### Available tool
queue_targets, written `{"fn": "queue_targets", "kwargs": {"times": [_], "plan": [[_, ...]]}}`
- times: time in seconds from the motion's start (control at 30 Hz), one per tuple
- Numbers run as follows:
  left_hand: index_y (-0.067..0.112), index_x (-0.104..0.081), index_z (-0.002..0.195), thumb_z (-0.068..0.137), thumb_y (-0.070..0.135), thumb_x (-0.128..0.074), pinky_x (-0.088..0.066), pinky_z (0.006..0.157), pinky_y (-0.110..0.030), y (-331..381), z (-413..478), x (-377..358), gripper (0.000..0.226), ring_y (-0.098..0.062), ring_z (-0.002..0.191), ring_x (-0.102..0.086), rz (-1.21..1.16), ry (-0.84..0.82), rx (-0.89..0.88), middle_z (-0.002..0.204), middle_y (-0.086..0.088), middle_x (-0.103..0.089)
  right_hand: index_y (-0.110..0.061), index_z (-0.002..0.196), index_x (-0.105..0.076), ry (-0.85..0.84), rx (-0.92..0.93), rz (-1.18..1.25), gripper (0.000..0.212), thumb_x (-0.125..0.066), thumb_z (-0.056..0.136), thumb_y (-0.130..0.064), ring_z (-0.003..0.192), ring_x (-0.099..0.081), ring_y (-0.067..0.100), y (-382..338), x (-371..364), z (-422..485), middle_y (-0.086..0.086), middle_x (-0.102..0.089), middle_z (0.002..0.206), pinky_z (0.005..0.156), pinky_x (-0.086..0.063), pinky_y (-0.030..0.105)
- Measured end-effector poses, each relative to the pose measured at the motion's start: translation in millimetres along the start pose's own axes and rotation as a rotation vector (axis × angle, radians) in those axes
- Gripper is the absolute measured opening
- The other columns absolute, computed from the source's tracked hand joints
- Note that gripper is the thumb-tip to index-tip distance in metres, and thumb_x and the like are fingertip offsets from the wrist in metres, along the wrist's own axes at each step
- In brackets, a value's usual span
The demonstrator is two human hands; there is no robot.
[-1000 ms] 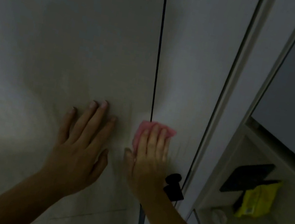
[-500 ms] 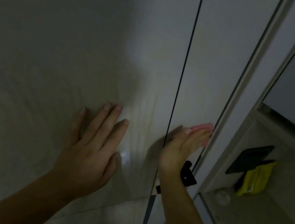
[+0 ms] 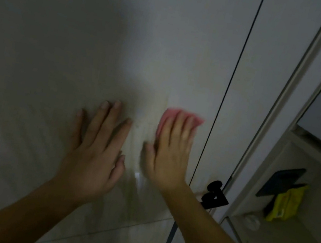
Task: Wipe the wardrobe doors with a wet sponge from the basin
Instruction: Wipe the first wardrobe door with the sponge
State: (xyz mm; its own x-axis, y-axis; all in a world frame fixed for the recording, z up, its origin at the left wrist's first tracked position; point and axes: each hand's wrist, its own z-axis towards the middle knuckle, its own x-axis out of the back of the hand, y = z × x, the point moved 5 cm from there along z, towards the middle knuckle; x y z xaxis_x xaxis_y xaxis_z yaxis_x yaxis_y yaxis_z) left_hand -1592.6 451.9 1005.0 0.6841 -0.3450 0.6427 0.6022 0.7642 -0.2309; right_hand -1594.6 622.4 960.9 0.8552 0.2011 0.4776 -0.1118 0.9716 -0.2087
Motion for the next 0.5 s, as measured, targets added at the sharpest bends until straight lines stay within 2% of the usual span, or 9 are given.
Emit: {"fn": "queue_targets", "kwargs": {"times": [0.07,0.1,0.17,0.23,0.27,0.33,0.4,0.43,0.5], "plan": [[0.003,-0.046,0.15,0.087,0.032,-0.055,-0.008,0.122,-0.065,-3,-6,2,0.07,-0.035,0.157,-0.008,-0.002,-0.008,-0.002,0.168,-0.021,-0.015,-0.014,0.161,0.013,-0.087,0.104,-0.086,0.075,-0.024,0.107,-0.049,0.157,0.008,0.035,1,-3,-23,0.01,0.019,0.169,0.127,0.003,0.05],[0.003,-0.046,0.15,0.087,0.033,-0.053,-0.011,0.122,-0.066,-6,-9,5,0.069,-0.036,0.157,-0.01,-0.002,-0.004,0.003,0.168,-0.021,-0.015,-0.015,0.161,0.014,-0.076,0.095,-0.077,0.072,-0.021,0.108,-0.05,0.157,0.009,0.033,5,3,-15,0.009,0.02,0.169,0.127,0.005,0.048],[0.003,-0.047,0.149,0.086,0.033,-0.053,-0.013,0.12,-0.067,-14,-13,10,0.069,-0.037,0.156,-0.015,0.013,0.009,0.021,0.167,-0.021,-0.018,-0.011,0.16,0.01,0.029,-0.077,0.007,0.069,-0.015,0.108,-0.049,0.157,0.012,0.033,12,25,25,0.013,0.016,0.168,0.127,0.007,0.046],[0.003,-0.048,0.148,0.085,0.032,-0.055,-0.014,0.12,-0.068,-24,-16,14,0.07,-0.038,0.155,-0.017,0.034,0.021,0.039,0.166,-0.022,-0.02,-0.001,0.159,0.004,0.138,-0.26,0.132,0.071,-0.021,0.108,-0.043,0.156,0.012,0.037,11,42,63,0.022,0.009,0.168,0.127,0.007,0.05],[0.003,-0.049,0.147,0.084,0.031,-0.056,-0.015,0.119,-0.068,-29,-17,17,0.069,-0.038,0.155,-0.018,0.04,0.032,0.053,0.166,-0.023,-0.021,0.001,0.159,0.002,0.16,-0.234,0.139,0.072,-0.027,0.106,-0.04,0.156,0.009,0.041,1,41,68,0.024,0.007,0.167,0.126,0.005,0.054],[0.003,-0.05,0.146,0.084,0.032,-0.056,-0.014,0.119,-0.069,-42,-21,21,0.068,-0.039,0.155,-0.018,0.049,0.064,0.093,0.165,-0.023,-0.022,-0.005,0.161,0.001,0.076,0.056,0.023,0.077,-0.036,0.103,-0.04,0.155,0.004,0.044,-28,22,50,0.02,0.009,0.168,0.125,0.001,0.059],[0.004,-0.05,0.147,0.086,0.033,-0.054,-0.01,0.121,-0.067,-55,-26,26,0.068,-0.039,0.155,-0.016,0.065,0.098,0.141,0.166,-0.024,-0.02,-0.014,0.162,0.005,-0.039,0.329,-0.093,0.081,-0.039,0.103,-0.047,0.156,0.003,0.039,-43,7,21,0.011,0.014,0.17,0.126,0.0,0.056],[0.004,-0.049,0.148,0.086,0.034,-0.054,-0.007,0.121,-0.067,-60,-29,27,0.068,-0.039,0.156,-0.014,0.07,0.107,0.161,0.166,-0.024,-0.018,-0.016,0.163,0.006,-0.048,0.371,-0.131,0.081,-0.039,0.104,-0.048,0.157,0.004,0.036,-40,7,19,0.008,0.015,0.17,0.127,0.001,0.053],[0.005,-0.047,0.149,0.088,0.036,-0.051,-0.005,0.121,-0.066,-69,-36,28,0.069,-0.04,0.156,-0.011,0.072,0.115,0.19,0.166,-0.025,-0.016,-0.015,0.162,0.009,-0.005,0.267,-0.136,0.078,-0.034,0.105,-0.047,0.157,0.009,0.033,-38,21,44,0.007,0.018,0.169,0.127,0.006,0.048]]}}
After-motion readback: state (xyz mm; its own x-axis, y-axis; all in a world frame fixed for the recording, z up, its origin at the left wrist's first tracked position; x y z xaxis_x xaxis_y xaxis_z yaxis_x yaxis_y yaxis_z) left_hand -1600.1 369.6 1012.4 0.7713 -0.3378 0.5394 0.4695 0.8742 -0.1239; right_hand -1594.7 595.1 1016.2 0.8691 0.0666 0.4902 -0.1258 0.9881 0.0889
